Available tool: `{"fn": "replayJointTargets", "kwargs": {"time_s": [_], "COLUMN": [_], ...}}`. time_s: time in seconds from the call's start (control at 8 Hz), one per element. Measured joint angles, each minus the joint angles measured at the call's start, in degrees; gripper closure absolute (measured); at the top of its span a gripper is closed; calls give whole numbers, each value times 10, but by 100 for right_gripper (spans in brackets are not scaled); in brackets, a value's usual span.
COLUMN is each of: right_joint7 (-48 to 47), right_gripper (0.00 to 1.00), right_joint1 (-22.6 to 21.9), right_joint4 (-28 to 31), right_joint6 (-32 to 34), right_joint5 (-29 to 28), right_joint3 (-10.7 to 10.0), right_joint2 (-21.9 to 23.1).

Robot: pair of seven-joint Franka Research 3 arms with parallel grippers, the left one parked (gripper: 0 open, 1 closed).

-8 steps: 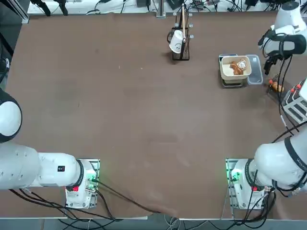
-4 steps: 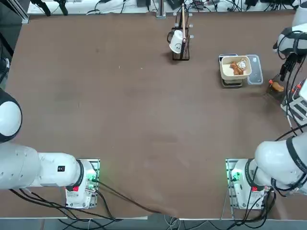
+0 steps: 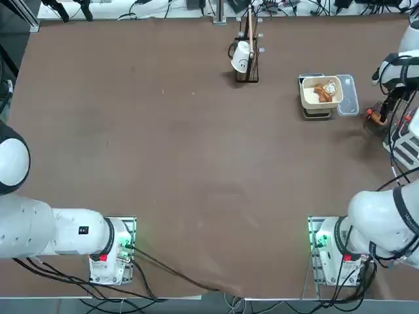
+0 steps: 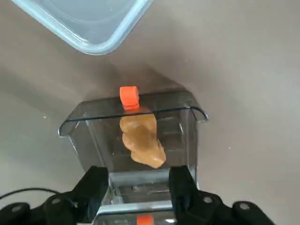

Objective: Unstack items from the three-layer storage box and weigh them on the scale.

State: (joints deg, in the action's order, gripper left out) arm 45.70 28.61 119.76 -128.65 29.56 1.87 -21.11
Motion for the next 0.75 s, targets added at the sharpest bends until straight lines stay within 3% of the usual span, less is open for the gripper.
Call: {"fn": "replayJointTargets", "kwargs": {"time_s": [0.75], "right_joint7": [0], "right_gripper": [27], "right_joint1": [10], "right_joint4": [2], "right_joint6": [-51], "right_joint5": [0], "right_joint3": [0], "right_joint2": [-36]}}
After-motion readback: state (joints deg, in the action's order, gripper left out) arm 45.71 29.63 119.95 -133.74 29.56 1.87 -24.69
